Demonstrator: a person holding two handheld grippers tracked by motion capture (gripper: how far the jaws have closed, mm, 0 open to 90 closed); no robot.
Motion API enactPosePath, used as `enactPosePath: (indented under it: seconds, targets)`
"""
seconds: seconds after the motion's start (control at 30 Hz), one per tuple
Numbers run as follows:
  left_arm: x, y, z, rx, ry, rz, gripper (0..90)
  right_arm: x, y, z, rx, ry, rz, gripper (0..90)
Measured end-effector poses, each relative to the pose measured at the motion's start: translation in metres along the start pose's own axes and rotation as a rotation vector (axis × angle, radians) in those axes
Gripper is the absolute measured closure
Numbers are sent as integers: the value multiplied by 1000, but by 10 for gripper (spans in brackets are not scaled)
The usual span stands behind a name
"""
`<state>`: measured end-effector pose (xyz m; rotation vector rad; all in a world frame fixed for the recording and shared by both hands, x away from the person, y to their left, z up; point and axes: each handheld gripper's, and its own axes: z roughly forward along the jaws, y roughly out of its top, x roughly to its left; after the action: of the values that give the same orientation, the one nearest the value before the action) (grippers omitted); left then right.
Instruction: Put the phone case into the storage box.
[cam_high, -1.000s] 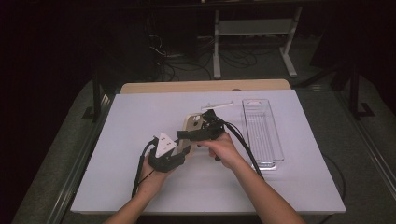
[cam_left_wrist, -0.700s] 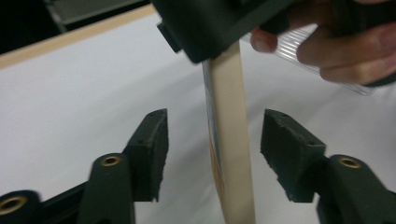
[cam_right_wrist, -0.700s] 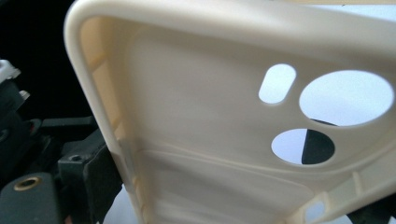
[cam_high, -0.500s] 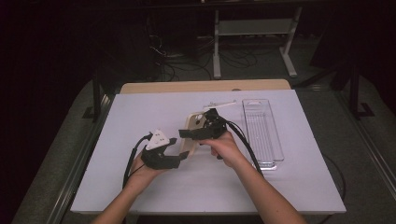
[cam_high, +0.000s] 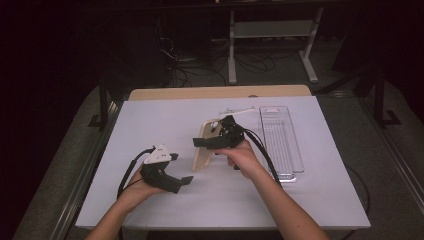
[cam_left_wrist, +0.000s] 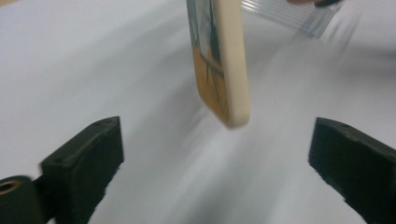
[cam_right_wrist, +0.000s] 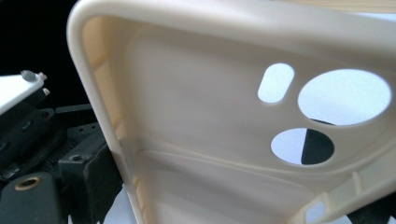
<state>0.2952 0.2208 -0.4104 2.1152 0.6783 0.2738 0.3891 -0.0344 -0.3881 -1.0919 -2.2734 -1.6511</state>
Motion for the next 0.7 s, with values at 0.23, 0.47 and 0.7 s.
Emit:
enactPosePath:
  seconds: [0.23, 0.47, 0.7]
  targets:
    - [4, -18, -11, -11, -2, -22, 7, 0, 1, -3, -11, -8, -13, 91]
    - [3, -29, -21, -17, -1, -31, 0, 2, 3, -5, -11, -18, -23, 92]
    - [4, -35, -19, 18, 1, 14, 0, 2, 4, -11, 0, -50, -35, 92]
